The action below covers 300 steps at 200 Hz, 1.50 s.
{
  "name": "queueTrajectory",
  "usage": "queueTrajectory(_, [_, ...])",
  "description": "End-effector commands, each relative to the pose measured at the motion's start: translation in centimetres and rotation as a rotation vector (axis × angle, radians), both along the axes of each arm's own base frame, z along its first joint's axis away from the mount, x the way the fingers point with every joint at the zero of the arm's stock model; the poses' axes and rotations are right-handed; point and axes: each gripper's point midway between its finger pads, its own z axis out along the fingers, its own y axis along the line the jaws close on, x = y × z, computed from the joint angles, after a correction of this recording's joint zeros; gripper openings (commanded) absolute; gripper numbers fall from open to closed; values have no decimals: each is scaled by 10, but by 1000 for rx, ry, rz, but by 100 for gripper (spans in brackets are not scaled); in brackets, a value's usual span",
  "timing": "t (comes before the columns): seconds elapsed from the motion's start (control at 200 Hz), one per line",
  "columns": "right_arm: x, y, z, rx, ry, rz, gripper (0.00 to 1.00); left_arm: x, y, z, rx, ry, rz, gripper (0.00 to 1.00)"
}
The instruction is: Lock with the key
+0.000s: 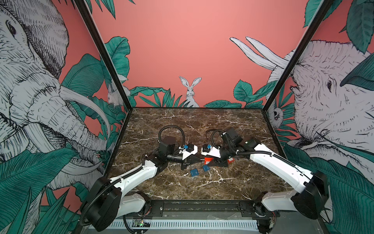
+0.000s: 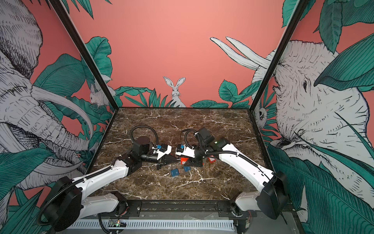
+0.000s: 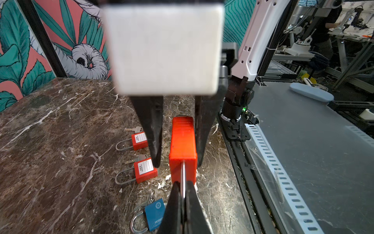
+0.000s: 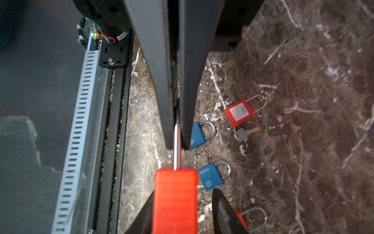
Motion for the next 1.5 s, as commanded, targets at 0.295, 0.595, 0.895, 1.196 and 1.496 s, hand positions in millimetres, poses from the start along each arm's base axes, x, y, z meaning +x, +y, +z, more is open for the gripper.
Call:
queueTrajectory(0.295, [-23, -68, 47, 39, 42, -169, 63, 1, 0, 29, -72, -102, -58, 0])
queueTrajectory(0.595, [-16, -60, 42, 79, 262, -222, 46, -8, 0, 35, -87, -110, -87, 0])
queueTrajectory(0.895, [-16, -45, 40, 129, 355, -185, 36, -12, -3, 37, -90, -126, -93, 0])
queueTrajectory(1.196, [-25, -39, 36, 124, 427, -124, 25, -10, -5, 36, -87, -132, -86, 0])
queueTrajectory(1.496, [-24, -38, 36, 111, 420, -105, 8, -4, -8, 34, -72, -118, -69, 0])
